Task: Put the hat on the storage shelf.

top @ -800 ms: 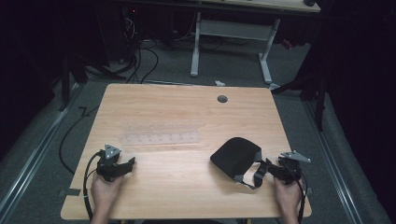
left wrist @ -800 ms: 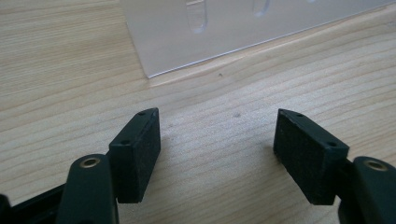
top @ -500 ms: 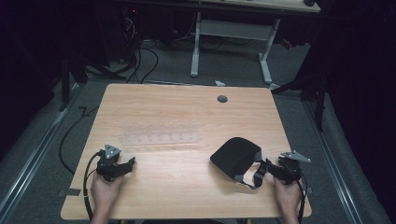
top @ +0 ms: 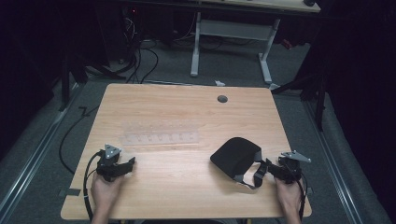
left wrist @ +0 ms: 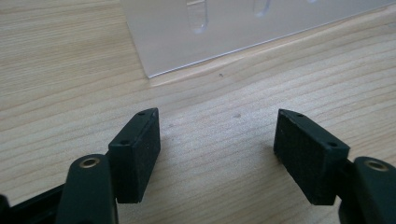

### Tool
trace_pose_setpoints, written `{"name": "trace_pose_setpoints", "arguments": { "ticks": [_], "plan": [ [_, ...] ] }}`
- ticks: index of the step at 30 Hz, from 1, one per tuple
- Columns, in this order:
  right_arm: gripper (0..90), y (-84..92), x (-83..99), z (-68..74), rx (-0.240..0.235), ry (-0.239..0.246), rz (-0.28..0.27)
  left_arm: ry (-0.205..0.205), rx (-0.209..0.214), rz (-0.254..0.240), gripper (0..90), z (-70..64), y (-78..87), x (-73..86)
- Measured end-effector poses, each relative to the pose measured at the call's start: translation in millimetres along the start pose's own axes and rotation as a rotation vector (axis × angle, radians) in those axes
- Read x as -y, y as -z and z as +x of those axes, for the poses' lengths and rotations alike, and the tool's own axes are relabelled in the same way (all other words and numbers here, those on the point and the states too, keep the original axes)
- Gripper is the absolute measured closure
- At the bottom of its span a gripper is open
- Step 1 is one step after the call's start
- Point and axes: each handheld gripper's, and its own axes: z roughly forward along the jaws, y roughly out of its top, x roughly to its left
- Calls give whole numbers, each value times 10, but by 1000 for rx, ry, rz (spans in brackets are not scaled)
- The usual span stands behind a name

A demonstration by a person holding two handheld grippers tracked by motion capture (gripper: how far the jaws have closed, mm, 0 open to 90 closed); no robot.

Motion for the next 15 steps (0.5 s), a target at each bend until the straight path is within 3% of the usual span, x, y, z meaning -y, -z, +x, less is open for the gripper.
{"name": "trace_pose_setpoints", "arguments": {
  "ticks": [3,9,15],
  "plan": [
    [452,19,1,-11,-18,-25,-1,0,0,0,321,0,0,0],
    [460,120,15,-8,-28,-24,-39,1,0,0,320,0,-1,0],
    [455,295,6,-9,-92,-50,-125,0,0,0,320,0,-1,0]
  ]
}}
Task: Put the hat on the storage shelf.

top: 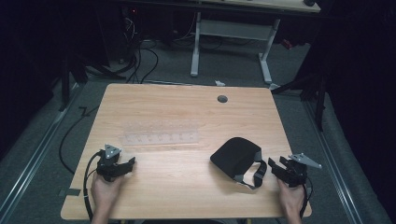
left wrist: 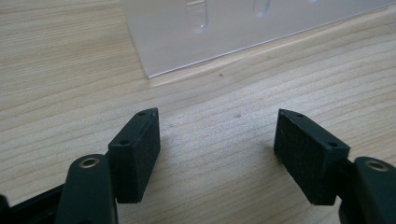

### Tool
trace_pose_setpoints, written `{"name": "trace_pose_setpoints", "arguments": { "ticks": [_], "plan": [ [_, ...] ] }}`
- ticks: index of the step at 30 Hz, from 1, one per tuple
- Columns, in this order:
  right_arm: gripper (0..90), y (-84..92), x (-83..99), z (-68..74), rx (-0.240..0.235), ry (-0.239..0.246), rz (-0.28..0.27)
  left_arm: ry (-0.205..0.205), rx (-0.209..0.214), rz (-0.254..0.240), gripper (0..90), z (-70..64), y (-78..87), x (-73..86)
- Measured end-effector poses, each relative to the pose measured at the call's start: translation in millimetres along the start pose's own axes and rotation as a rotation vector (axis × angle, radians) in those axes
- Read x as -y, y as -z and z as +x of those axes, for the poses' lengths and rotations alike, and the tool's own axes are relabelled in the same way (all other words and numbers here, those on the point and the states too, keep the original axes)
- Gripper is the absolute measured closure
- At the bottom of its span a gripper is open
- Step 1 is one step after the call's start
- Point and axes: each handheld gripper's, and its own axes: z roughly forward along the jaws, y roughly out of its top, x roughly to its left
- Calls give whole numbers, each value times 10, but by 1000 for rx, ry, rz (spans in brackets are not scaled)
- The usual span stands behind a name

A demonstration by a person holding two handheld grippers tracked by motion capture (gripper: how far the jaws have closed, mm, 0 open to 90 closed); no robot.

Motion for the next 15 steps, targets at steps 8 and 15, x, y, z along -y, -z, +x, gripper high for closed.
{"name": "trace_pose_setpoints", "arguments": {
  "ticks": [8,15],
  "plan": [
    [371,141,-65,125,-115,24,-57,0,0,0,320,0,0,0],
    [324,78,-159,218,-162,40,-51,0,1,1,318,0,0,0]
  ]
}}
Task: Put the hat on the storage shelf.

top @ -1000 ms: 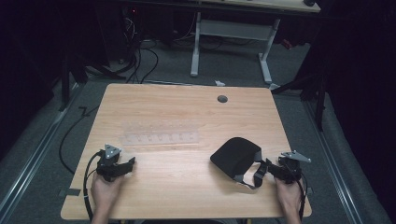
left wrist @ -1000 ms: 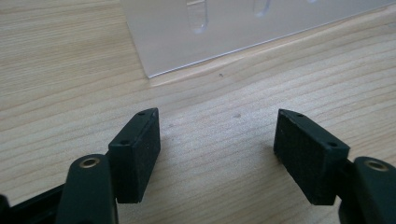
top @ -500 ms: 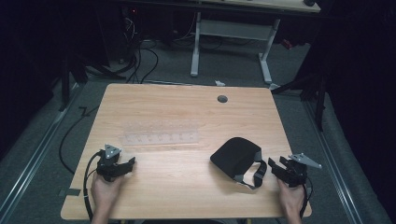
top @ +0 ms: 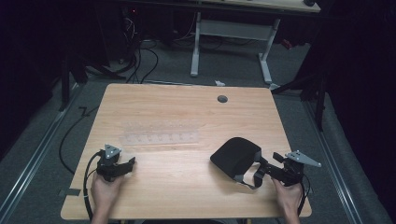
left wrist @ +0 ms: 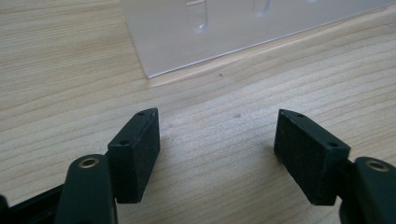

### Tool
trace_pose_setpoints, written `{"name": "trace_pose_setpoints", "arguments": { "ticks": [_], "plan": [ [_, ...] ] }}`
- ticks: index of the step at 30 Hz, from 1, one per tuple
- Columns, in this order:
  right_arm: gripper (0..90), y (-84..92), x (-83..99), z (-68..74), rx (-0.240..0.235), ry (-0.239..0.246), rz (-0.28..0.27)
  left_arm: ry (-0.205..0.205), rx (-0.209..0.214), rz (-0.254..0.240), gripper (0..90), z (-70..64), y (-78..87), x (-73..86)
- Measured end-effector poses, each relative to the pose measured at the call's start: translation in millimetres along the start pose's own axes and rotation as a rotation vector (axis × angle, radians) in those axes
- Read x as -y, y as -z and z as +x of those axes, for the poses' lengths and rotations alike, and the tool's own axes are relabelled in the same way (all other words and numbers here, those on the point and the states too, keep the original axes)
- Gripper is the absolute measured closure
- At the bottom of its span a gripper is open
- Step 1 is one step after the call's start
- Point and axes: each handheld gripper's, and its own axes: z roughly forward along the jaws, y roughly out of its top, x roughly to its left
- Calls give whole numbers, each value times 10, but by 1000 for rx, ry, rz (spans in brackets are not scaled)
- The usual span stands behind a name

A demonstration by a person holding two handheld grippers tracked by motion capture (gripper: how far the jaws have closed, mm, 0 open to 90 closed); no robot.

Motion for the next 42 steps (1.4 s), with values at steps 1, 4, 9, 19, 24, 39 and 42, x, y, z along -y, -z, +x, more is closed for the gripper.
{"name": "trace_pose_setpoints", "arguments": {
  "ticks": [1,4,9,19,24,39,42],
  "plan": [
    [320,-13,-10,5,-3,-3,3,0,0,0,318,0,0,0],
    [311,-63,-38,18,-14,0,10,0,0,1,317,0,0,0],
    [302,-177,-86,41,-41,-2,35,-1,1,1,316,0,0,0],
    [320,-414,-100,6,-107,-34,104,-3,1,2,315,0,1,1],
    [324,-475,-85,29,-131,-44,120,-3,2,2,314,0,1,1],
    [405,-618,-43,25,-209,-56,148,-3,2,2,313,0,1,1],
    [437,-640,-26,51,-208,-27,161,-3,2,2,313,0,1,1]
  ]
}}
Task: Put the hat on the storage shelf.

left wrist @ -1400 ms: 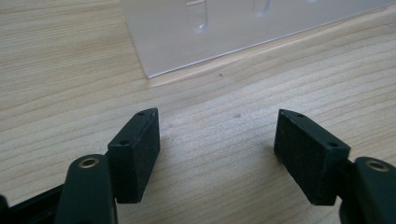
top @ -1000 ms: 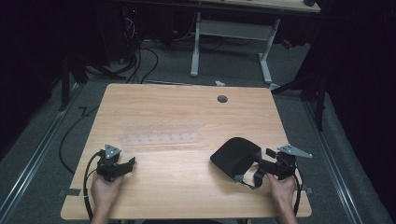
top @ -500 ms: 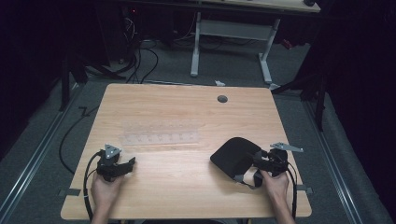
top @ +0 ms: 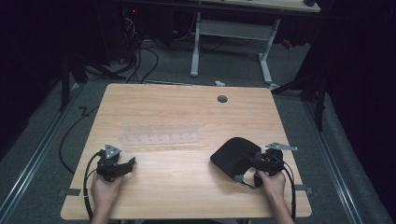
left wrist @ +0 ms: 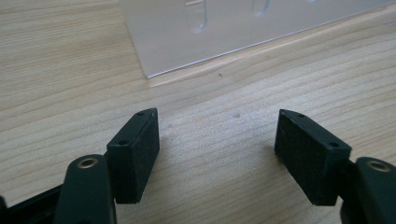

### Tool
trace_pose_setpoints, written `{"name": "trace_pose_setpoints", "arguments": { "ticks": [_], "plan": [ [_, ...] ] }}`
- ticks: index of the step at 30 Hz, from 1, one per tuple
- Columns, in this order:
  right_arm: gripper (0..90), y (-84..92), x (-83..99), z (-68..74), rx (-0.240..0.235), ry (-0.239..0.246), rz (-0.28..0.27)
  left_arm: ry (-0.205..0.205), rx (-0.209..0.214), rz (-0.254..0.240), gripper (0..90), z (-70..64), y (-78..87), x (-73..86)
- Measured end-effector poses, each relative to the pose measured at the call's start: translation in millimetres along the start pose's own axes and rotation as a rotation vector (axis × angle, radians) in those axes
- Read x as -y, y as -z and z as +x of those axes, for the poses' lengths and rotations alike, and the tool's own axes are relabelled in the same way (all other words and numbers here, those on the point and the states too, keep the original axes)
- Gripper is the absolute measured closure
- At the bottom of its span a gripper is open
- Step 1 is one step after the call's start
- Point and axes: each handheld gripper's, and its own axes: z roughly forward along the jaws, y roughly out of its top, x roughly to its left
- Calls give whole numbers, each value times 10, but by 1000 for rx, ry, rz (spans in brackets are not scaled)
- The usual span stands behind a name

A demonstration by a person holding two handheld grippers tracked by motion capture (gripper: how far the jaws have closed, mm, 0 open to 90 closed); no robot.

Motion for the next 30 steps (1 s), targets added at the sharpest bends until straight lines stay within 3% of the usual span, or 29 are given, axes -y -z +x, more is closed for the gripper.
{"name": "trace_pose_setpoints", "arguments": {
  "ticks": [10,22,30],
  "plan": [
    [584,17,39,-17,-10,18,-4,0,0,0,313,0,0,0],
    [794,122,75,-18,-108,24,-18,0,-1,0,312,-1,-1,0],
    [842,176,71,18,-131,33,-23,0,-1,0,311,-1,-1,0]
  ]
}}
